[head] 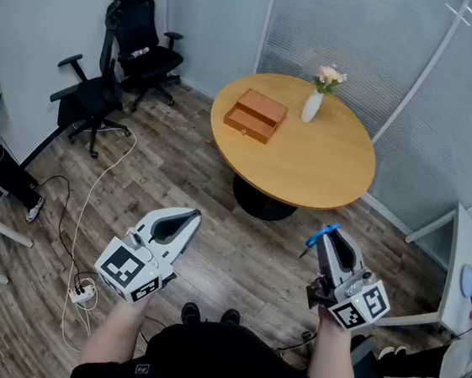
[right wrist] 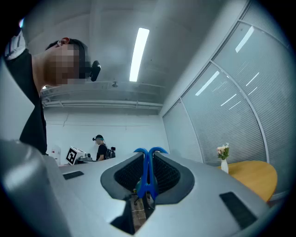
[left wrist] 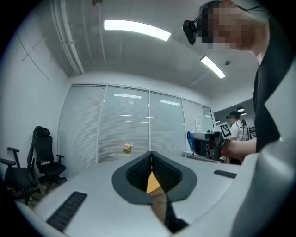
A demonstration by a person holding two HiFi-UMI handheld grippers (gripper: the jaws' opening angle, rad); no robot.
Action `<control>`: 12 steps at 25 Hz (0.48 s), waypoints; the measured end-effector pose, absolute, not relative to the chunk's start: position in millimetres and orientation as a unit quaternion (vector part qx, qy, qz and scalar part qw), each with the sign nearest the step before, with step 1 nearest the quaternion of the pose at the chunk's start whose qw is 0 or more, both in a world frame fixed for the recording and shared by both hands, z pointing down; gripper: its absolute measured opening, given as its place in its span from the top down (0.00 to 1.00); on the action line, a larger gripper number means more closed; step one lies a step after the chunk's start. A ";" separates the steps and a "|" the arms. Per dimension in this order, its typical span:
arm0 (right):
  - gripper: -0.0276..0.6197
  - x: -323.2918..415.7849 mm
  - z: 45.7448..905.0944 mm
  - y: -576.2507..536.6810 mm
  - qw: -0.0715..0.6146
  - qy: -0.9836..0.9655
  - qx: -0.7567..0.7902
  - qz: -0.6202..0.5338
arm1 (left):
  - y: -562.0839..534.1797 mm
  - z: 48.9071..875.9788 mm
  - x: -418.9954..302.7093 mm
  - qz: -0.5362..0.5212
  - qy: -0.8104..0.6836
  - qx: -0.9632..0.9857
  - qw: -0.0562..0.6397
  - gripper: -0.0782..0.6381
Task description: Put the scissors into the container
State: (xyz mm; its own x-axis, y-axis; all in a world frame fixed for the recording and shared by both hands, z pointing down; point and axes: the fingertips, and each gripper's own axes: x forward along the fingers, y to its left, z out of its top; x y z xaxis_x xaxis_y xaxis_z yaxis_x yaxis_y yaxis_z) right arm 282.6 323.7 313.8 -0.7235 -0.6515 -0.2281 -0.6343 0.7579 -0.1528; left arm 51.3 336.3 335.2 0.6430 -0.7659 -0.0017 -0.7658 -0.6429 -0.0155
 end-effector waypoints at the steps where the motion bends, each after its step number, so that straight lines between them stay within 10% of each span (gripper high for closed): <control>1: 0.83 282.2 313.7 323.8 0.135 0.928 -0.346 -0.033 | 337.1 335.7 52.4 -0.006 0.419 -0.908 0.009 0.87; 12: 0.83 253.2 314.8 322.1 0.133 0.932 -0.336 -0.036 | 334.0 347.6 32.5 -0.008 0.425 -0.905 -0.018 0.87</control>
